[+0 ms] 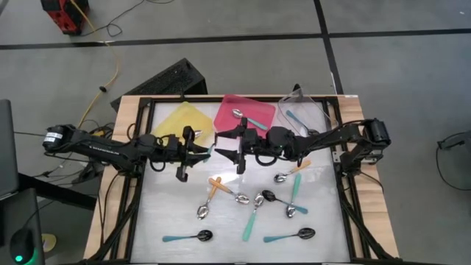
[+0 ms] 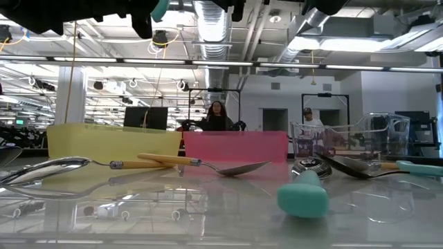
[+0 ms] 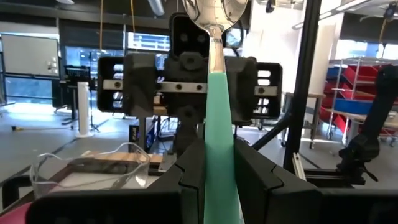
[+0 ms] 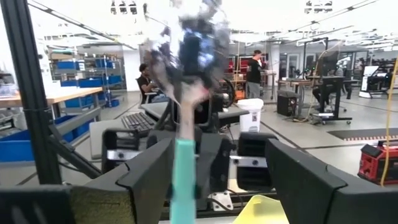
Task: Sort silverware by color (type)
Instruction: Put the green spoon into the red bin
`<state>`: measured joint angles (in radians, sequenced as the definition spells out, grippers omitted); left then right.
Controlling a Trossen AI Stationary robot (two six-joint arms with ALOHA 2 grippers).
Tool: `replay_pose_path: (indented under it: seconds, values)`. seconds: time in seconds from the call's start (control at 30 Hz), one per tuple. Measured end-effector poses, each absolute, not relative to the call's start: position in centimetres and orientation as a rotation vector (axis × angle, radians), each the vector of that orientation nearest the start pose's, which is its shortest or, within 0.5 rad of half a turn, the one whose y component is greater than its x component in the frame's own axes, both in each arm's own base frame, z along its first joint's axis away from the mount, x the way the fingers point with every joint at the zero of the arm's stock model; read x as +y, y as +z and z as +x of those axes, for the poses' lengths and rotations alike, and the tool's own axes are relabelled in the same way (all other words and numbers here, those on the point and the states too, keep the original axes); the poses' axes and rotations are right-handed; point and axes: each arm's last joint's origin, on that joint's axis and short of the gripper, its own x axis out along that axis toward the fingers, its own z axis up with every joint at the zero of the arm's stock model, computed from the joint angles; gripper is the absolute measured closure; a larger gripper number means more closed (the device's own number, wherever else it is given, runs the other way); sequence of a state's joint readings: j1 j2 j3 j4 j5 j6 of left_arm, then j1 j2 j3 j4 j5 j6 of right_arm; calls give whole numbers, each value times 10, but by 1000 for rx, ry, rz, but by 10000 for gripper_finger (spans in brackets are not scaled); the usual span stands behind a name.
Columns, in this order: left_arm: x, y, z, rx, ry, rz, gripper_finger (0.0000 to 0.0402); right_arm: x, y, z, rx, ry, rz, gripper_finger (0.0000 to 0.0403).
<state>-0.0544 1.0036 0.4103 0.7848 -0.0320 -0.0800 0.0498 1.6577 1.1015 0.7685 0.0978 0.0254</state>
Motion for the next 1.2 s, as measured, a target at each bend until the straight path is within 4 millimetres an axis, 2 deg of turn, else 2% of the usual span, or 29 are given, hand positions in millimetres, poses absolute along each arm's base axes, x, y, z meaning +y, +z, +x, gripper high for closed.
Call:
replay_pose_path:
  seconds: [0.33, 0.53, 0.73, 0.83, 0.9, 1.07, 1.2]
  values:
    - [-10, 254, 218, -215, -26, -85, 361, 16, 308, 377, -206, -44, 41, 121]
    - [-12, 264, 233, -201, -51, -59, 361, 15, 308, 377, -204, -43, 43, 121]
    - [-12, 258, 243, -149, -48, -42, 361, 22, 308, 377, -203, -29, 34, 129]
    - [-12, 257, 244, -150, -46, -50, 361, 22, 307, 377, -194, -28, 34, 162]
    - [-12, 257, 244, -145, -43, -51, 361, 22, 305, 377, -172, -28, 34, 200]
    - [-12, 257, 244, -150, -36, -51, 361, 22, 303, 377, -151, -26, 37, 334]
    - [-11, 256, 244, -137, -34, -57, 361, 22, 302, 377, -145, -25, 41, 338]
